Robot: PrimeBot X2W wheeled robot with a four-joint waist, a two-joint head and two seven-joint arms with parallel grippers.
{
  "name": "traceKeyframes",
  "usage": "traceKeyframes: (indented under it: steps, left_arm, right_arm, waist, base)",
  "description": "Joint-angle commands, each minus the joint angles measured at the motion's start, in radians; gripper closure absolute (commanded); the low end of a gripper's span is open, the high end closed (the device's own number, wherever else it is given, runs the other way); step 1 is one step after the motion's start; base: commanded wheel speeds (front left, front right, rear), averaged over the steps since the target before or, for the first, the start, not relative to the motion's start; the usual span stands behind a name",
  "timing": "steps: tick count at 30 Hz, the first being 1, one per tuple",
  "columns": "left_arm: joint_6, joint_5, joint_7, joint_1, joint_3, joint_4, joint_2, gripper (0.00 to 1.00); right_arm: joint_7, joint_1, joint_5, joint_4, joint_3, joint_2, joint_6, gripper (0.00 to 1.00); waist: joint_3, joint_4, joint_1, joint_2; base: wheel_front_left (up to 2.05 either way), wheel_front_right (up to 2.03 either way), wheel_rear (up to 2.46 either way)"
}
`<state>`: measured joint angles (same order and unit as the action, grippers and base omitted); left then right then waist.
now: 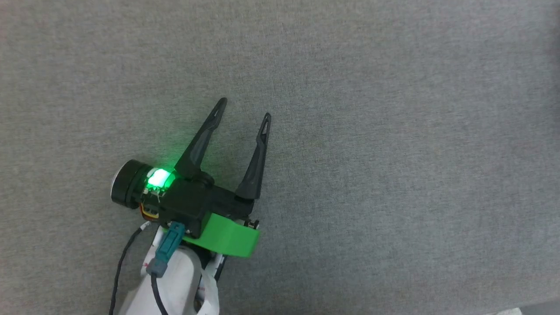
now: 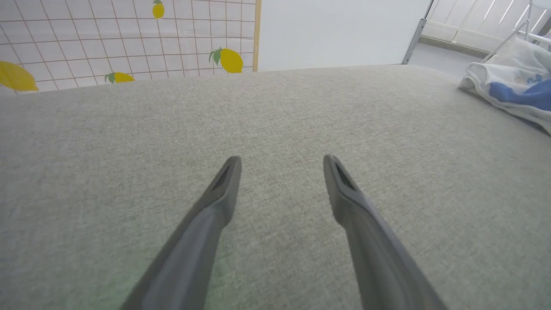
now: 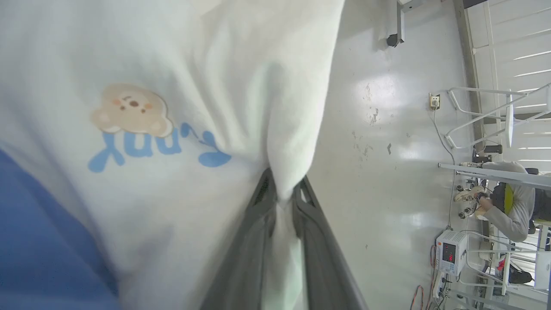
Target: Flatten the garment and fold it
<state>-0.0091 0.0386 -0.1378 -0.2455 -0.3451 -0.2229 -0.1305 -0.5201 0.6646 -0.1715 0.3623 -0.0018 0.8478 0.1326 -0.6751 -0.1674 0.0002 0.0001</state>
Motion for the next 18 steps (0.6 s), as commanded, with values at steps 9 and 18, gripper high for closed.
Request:
traceKeyframes:
  steps: [9, 18]
  left_arm:
    - [0.024, 0.003, -0.027, -0.027, 0.005, -0.011, 0.002, 0.00]
    - [0.039, 0.050, -0.055, 0.022, 0.015, 0.009, 0.011, 0.00]
  right_arm:
    - [0.071, 0.075, 0.058, 0.109, 0.007, -0.022, -0.002, 0.00]
    - [0.141, 0.092, 0.066, 0.225, 0.037, -0.037, -0.002, 0.00]
  waist:
    - [-0.015, -0.004, -0.0002, -0.0001]
    - [0.116, 0.010, -0.0002, -0.0001]
  base:
    - [0.00, 0.00, 0.00]
    - [0.00, 0.00, 0.00]
